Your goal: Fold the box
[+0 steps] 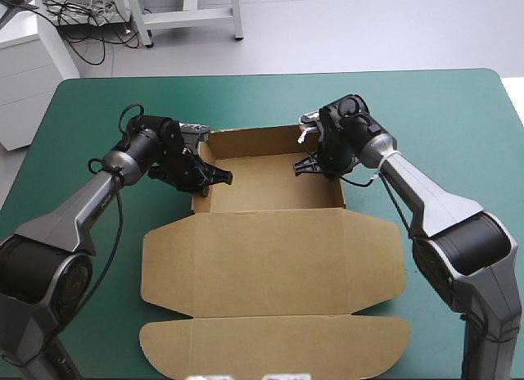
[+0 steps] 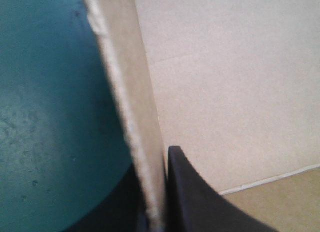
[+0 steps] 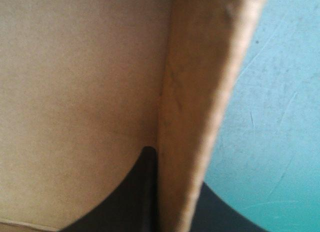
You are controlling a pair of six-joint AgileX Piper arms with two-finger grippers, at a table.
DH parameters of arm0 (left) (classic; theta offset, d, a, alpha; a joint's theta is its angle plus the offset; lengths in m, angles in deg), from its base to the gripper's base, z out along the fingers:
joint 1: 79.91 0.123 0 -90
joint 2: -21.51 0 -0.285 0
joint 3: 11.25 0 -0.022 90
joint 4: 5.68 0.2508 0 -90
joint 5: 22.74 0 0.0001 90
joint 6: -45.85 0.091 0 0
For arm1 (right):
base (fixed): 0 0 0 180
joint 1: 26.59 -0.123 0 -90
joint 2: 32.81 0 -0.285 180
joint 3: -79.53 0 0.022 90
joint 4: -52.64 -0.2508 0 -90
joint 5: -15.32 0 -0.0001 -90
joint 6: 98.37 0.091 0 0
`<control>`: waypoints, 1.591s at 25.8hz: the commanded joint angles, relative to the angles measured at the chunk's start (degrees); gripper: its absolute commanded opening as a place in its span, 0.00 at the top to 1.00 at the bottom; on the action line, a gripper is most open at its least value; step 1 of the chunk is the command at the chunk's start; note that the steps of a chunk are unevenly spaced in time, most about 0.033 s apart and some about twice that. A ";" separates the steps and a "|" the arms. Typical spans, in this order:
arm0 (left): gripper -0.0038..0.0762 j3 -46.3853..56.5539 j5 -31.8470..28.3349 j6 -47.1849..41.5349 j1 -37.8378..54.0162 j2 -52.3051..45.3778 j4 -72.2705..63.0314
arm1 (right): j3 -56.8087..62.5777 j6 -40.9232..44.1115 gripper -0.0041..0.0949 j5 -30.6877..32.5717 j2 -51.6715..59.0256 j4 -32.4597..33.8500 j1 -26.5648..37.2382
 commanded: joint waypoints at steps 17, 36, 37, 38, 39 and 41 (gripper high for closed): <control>0.31 -1.22 1.03 10.05 -0.66 -0.59 -1.07 | -1.67 0.32 0.32 2.22 2.45 2.07 -0.79; 0.68 -23.44 12.44 9.64 -0.66 -8.84 3.55 | -15.81 -10.80 0.32 2.22 13.53 9.09 -0.68; 0.81 -23.44 12.44 9.49 -0.66 -10.85 4.85 | -15.81 -10.80 0.32 2.22 13.98 9.23 -0.68; 0.91 -23.34 12.44 9.49 -0.66 -12.42 5.81 | -15.81 -10.80 0.32 2.22 14.39 9.23 -0.68; 0.96 -23.21 12.44 9.49 -0.66 -14.64 7.67 | -15.81 -10.29 0.32 2.22 14.75 9.23 -0.68; 0.96 -22.87 12.44 9.49 -0.66 -19.01 11.10 | -15.70 -8.86 0.32 2.22 14.76 9.23 -0.68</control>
